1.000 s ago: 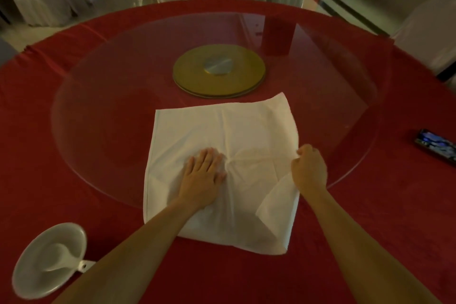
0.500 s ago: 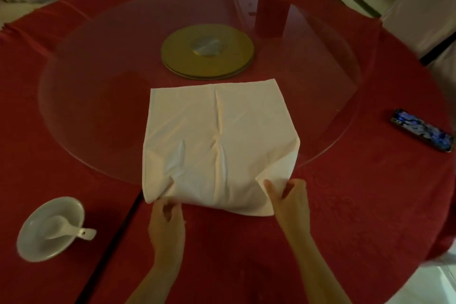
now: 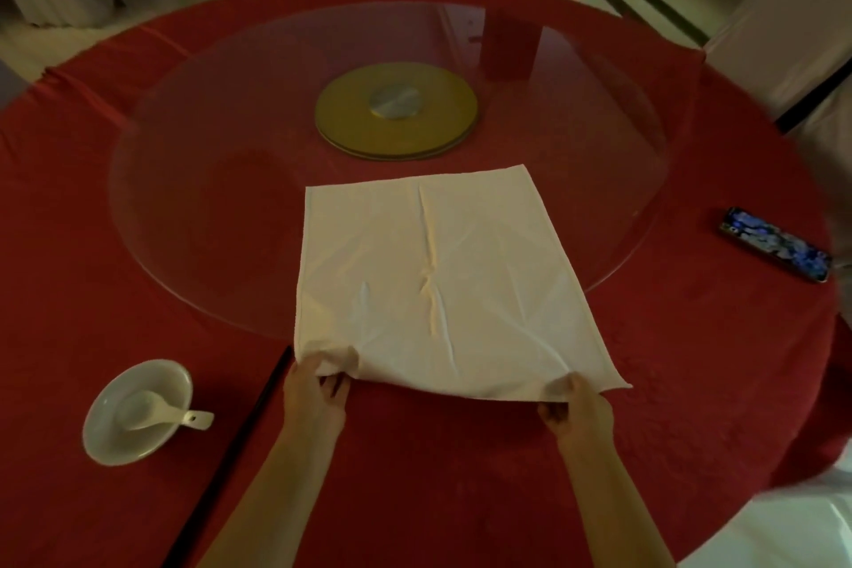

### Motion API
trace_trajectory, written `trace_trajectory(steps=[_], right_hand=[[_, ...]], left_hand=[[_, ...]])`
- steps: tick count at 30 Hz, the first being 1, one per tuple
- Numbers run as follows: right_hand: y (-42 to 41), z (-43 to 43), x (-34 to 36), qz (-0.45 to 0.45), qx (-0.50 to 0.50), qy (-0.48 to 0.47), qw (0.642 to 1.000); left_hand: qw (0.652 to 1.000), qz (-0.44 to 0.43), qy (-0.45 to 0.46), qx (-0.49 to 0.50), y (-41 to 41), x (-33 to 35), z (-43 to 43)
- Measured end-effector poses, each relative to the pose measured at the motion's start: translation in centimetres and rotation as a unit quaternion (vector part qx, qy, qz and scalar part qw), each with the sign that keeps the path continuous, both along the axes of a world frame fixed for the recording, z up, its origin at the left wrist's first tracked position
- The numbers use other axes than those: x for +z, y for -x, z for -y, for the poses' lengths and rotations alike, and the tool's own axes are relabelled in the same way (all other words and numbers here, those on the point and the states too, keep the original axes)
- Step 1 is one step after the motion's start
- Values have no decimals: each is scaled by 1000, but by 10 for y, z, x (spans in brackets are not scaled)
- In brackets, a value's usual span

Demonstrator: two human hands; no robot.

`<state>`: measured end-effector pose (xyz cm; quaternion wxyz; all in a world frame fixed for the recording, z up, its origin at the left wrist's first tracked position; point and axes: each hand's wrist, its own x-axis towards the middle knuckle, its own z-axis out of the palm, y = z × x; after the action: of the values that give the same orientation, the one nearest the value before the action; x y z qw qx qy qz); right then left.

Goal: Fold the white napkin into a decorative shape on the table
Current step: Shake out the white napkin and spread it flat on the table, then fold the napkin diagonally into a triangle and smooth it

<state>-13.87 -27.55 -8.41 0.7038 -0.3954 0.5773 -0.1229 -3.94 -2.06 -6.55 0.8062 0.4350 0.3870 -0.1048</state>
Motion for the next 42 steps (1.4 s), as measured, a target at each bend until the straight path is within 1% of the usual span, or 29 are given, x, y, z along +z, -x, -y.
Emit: trace_trajectory(steps=[2, 3, 4, 5, 6, 7, 8, 10, 11, 12, 15, 16, 17, 19, 20, 21, 23, 25, 26, 27, 28, 30, 31, 32, 34, 36, 39, 40, 42], right_hand=[[3, 4, 3, -30, 23, 26, 999], [4, 4, 4, -46, 36, 51, 997], [4, 4, 5, -62, 50, 84, 993], [5, 4, 6, -83, 63, 125, 987], [6, 4, 6, -106, 78, 168, 977], [8, 5, 6, -127, 93, 207, 966], [10, 5, 5, -142, 104, 237, 956], [16, 4, 4, -155, 111, 286, 939], [18, 4, 3, -159, 114, 308, 931], [22, 3, 3, -164, 120, 322, 925], [30, 2, 0, -182, 153, 329, 914], [33, 3, 0, -186, 154, 329, 913], [35, 3, 0, -186, 144, 329, 915], [38, 7, 0, -183, 103, 336, 918], [38, 10, 2, -179, 82, 346, 917], [37, 11, 5, -169, 68, 357, 916], [33, 11, 13, -134, 66, 382, 912], [21, 0, 27, -88, 107, 415, 899], [12, -8, 35, -57, 135, 437, 888], [1, -16, 43, -24, 166, 460, 872], [-10, -25, 51, 7, 198, 481, 854], [-35, -40, 65, 59, 257, 506, 821], [-47, -46, 70, 81, 282, 507, 811], [-57, -51, 74, 99, 301, 506, 802], [-74, -59, 76, 116, 331, 509, 786], [-87, -66, 73, 120, 370, 510, 767], [-98, -75, 66, 112, 447, 508, 728], [-99, -76, 63, 115, 456, 508, 722], [-100, -70, 61, 124, 429, 504, 739]], left_hand=[[997, 16, -69, -29, 5, -2, 0], [990, 21, -128, -48, 8, -4, -1], [975, 27, -209, -73, 12, -5, -3], [947, 37, -302, -101, 17, -7, -6], [912, 53, -388, -123, 21, -9, -12], [879, 77, -450, -139, 24, -11, -18], [854, 106, -487, -151, 27, -10, -24], [815, 145, -531, -181, 31, -9, -35], [797, 149, -552, -197, 32, -10, -39], [786, 143, -565, -207, 33, -10, -42], [776, 94, -584, -219, 38, -8, -45], [760, 90, -603, -224, 41, -7, -45], [735, 104, -629, -231, 45, -5, -44], [673, 172, -673, -255, 54, -1, -37], [652, 209, -675, -275, 57, 2, -30], [645, 244, -659, -302, 61, 4, -20], [648, 311, -593, -363, 64, 7, 5], [655, 362, -518, -414, 61, 11, 32], [666, 374, -479, -433, 56, 14, 43], [687, 373, -436, -447, 50, 18, 54], [722, 360, -381, -451, 43, 23, 64], [816, 317, -243, -417, 26, 36, 76], [854, 299, -179, -387, 17, 42, 79], [880, 284, -133, -357, 8, 47, 78], [903, 263, -103, -325, -10, 53, 73], [904, 245, -108, -334, -25, 54, 67], [897, 225, -121, -361, -37, 51, 62], [900, 219, -125, -355, -39, 48, 61], [912, 197, -151, -328, -45, 41, 61]])
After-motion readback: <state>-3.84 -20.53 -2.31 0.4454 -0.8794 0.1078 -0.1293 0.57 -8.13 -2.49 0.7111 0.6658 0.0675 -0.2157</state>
